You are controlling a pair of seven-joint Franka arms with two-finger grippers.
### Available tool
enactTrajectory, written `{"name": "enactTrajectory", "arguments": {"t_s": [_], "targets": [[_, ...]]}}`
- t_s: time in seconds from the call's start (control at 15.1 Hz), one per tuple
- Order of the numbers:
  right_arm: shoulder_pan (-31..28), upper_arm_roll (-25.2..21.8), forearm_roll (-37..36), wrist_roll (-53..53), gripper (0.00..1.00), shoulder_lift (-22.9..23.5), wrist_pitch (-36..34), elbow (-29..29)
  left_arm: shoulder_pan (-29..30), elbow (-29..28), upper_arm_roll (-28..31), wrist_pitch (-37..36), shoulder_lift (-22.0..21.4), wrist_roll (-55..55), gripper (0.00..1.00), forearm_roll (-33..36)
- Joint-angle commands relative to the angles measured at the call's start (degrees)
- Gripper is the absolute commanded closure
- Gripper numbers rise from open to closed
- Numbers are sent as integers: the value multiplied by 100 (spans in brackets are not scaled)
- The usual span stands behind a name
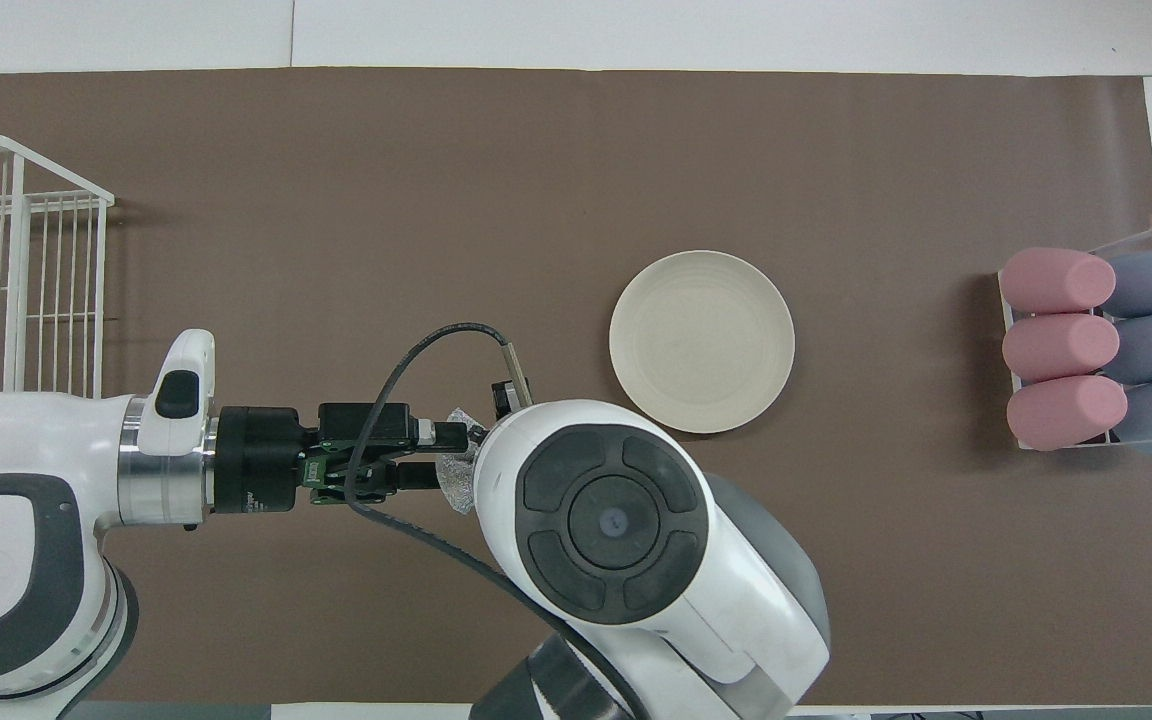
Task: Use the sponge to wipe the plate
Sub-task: 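Grasp the sponge with the left gripper while the right gripper releases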
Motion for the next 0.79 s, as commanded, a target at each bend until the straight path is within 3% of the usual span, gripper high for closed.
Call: {"name": "enactTrajectory", "arguments": {"t_s": [0.0,0.07,0.4,0.46,0.53,0.59,0.66,0.73], "targets": [[-35,30,-128,106,100,-59,39,-42,-106,-65,58,-13,-43,-149,89,-7],[-35,30,-128,106,100,-59,30,-42,-106,-39,58,-5,-43,-264,100,-7],[-35,30,-128,106,100,-59,30,-42,-106,-47,67,-14,-43,-370,100,-7],[-61,30,-136,63,92,-76,21,-42,-106,-47,67,-14,-43,-370,100,-7],[-113,30,-163,-25,59,-102,4,-51,-106,-47,67,-22,-43,-379,100,1],[-149,4,-276,-374,42,-129,-83,-60,-97,-65,67,-48,-43,-370,100,1],[-262,3,-364,-960,37,-181,-206,-60,-79,-48,67,-66,-43,-379,100,1],[-368,12,-374,-1479,24,-243,-303,-68,-62,-65,67,-75,-43,-370,100,19]]}}
